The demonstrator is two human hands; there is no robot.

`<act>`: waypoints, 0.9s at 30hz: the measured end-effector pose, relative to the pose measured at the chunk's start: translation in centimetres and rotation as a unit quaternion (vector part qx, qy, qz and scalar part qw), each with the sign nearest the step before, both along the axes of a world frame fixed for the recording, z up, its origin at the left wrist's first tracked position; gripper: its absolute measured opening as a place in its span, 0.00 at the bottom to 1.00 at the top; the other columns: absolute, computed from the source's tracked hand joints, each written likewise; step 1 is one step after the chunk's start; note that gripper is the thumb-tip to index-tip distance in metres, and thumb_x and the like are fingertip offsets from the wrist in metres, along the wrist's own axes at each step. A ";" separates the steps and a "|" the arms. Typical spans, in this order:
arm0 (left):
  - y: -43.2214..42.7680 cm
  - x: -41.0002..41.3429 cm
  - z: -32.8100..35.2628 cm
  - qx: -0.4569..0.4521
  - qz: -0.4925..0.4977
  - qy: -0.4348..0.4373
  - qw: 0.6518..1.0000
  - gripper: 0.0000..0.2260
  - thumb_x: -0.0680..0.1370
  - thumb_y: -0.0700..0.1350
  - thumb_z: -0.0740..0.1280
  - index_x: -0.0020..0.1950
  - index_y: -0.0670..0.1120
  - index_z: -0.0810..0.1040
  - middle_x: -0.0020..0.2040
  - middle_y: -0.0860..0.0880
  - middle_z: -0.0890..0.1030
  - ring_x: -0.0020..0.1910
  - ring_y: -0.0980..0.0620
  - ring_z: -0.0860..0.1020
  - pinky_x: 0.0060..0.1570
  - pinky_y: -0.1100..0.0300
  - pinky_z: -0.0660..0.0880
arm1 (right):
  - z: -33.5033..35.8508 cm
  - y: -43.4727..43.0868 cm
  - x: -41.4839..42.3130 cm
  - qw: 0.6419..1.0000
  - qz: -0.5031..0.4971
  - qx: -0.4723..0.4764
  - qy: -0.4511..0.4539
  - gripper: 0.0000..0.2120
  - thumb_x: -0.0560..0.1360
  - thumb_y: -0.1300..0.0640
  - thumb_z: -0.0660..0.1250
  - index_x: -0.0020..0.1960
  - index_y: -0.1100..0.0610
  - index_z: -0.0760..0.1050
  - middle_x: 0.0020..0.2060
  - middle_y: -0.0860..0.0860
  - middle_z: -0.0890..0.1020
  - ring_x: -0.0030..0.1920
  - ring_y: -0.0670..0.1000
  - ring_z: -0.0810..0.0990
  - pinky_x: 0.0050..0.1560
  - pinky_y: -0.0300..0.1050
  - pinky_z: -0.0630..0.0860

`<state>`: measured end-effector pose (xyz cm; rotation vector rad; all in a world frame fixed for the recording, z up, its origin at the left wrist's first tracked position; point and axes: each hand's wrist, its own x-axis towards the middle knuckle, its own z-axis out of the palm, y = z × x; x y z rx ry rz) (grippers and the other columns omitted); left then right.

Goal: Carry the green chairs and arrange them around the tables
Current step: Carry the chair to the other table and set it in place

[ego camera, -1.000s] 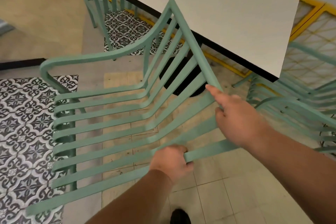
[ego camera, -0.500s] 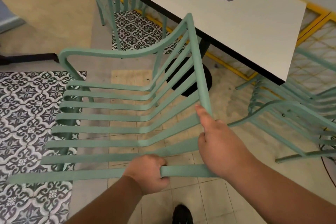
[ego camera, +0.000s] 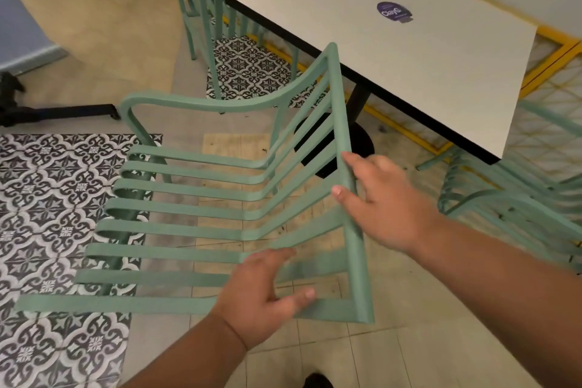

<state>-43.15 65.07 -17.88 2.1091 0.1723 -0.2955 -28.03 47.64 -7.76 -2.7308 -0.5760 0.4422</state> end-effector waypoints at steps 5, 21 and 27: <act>-6.7 4.1 8.0 -0.051 0.109 -0.037 0.992 0.37 0.74 0.66 0.69 0.79 0.60 0.60 0.67 0.69 0.67 0.70 0.64 0.66 0.66 0.63 0.66 | -0.9 2.7 9.1 0.989 0.132 -0.053 -0.044 0.26 0.83 0.43 0.61 0.78 0.53 0.68 0.81 0.56 0.60 0.82 0.59 0.47 0.81 0.60 0.50; -10.7 6.7 8.2 0.032 0.080 0.057 0.995 0.46 0.77 0.34 0.62 0.83 0.53 0.33 0.85 0.53 0.48 0.82 0.49 0.56 0.77 0.54 0.64 | -2.6 3.7 10.5 0.977 0.191 -0.089 -0.034 0.22 0.73 0.40 0.46 0.35 0.48 0.74 0.43 0.50 0.73 0.76 0.62 0.64 0.81 0.61 0.47; -9.7 4.3 8.2 0.037 0.028 0.049 0.998 0.46 0.77 0.36 0.64 0.83 0.52 0.33 0.85 0.51 0.50 0.80 0.49 0.59 0.76 0.54 0.66 | -1.5 3.3 7.5 0.983 0.121 -0.132 -0.040 0.22 0.80 0.42 0.54 0.46 0.51 0.84 0.55 0.50 0.77 0.82 0.59 0.47 0.76 0.58 0.62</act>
